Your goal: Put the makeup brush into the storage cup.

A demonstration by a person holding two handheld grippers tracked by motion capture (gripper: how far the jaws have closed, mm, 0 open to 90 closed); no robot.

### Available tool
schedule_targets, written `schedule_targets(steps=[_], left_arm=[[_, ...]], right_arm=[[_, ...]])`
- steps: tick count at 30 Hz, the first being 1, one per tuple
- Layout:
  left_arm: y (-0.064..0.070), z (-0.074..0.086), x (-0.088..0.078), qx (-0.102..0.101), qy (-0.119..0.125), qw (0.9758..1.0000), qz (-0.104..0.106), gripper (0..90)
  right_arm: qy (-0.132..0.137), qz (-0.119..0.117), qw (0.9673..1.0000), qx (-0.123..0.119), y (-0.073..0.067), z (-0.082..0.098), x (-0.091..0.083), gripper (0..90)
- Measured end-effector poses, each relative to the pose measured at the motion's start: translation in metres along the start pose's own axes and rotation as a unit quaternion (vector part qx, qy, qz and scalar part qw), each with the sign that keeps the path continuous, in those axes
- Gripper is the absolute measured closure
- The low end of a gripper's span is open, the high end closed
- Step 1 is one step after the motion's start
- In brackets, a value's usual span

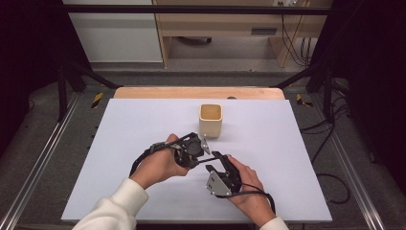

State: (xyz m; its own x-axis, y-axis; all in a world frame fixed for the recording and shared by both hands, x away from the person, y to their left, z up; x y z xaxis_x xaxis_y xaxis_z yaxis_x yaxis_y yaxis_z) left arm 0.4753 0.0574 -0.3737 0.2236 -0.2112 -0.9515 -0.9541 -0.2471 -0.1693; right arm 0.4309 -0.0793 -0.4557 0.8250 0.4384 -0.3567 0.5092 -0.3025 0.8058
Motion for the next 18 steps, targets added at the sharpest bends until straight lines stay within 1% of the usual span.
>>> schedule_targets(steps=[1,2,3,4,5,6,7,8,11,12,15,18], left_arm=[[0.0005,-0.0001,0.0001,0.0,0.0,1.0,0.001,83.9],[0.001,-0.0002,0.0003,0.0,0.0,1.0,0.0,83.9],[0.0012,-0.0002,0.0004,0.0,0.0,1.0,0.0,83.9],[0.0012,-0.0003,0.0005,0.0,0.0,1.0,0.0,83.9],[0.0012,-0.0004,0.0005,0.0,-0.001,1.0,-0.001,83.9],[0.0013,-0.0005,0.0006,-0.001,-0.001,1.0,-0.001,83.9],[0.0014,-0.0006,0.0007,0.001,-0.001,1.0,-0.001,83.9],[0.0017,-0.0006,0.0008,0.0,-0.001,1.0,0.0,83.9],[0.0028,-0.001,0.0014,0.002,-0.001,1.0,-0.001,83.9],[0.0032,-0.0013,0.0013,0.003,-0.001,1.0,-0.001,83.9],[0.0038,-0.0016,0.0013,0.005,-0.002,1.0,0.0,83.9],[0.0039,-0.0019,0.0015,0.006,-0.003,1.0,0.0,83.9]], right_arm=[[-0.004,0.001,1.0,-0.001,-0.0013,-0.0005,0.0002,46.4],[-0.004,0.001,1.0,-0.001,-0.0013,-0.0005,0.0002,46.4],[-0.002,-0.004,1.0,-0.006,-0.0013,-0.0007,0.0004,47.2],[-0.004,0.0,1.0,0.002,-0.0032,-0.0014,0.0,48.3],[-0.003,-0.001,1.0,-0.001,-0.0038,-0.0016,-0.0003,49.4],[0.0,0.002,0.9999,-0.013,-0.0032,-0.0016,-0.0002,50.4],[-0.002,-0.004,1.0,-0.006,-0.005,-0.0027,-0.0007,51.2],[-0.003,0.0,1.0,-0.007,-0.0058,-0.003,-0.001,52.2],[0.004,-0.002,0.9996,-0.027,-0.0046,-0.0035,-0.0007,54.6],[0.002,-0.003,0.9994,-0.033,-0.0041,-0.0035,-0.0011,56.0],[0.006,-0.002,0.9995,-0.031,-0.0048,-0.0035,-0.0006,57.3],[0.003,0.001,0.9995,-0.031,-0.0056,-0.0034,-0.0012,59.1]])
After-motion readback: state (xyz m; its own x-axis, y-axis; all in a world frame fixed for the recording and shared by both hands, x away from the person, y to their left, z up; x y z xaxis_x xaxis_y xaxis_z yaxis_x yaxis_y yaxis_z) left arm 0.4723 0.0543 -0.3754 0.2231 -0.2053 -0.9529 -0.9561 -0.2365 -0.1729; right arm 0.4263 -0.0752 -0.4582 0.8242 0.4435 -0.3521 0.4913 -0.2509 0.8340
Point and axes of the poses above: each handheld gripper's, and its own axes: x roughly forward along the jaws, z roughly out of its underside, y roughly to its right, the point moved 2 cm from there along x, roughly forward along the jaws, and after that the axes turned 3 degrees about -y, right-handed, at the moved point
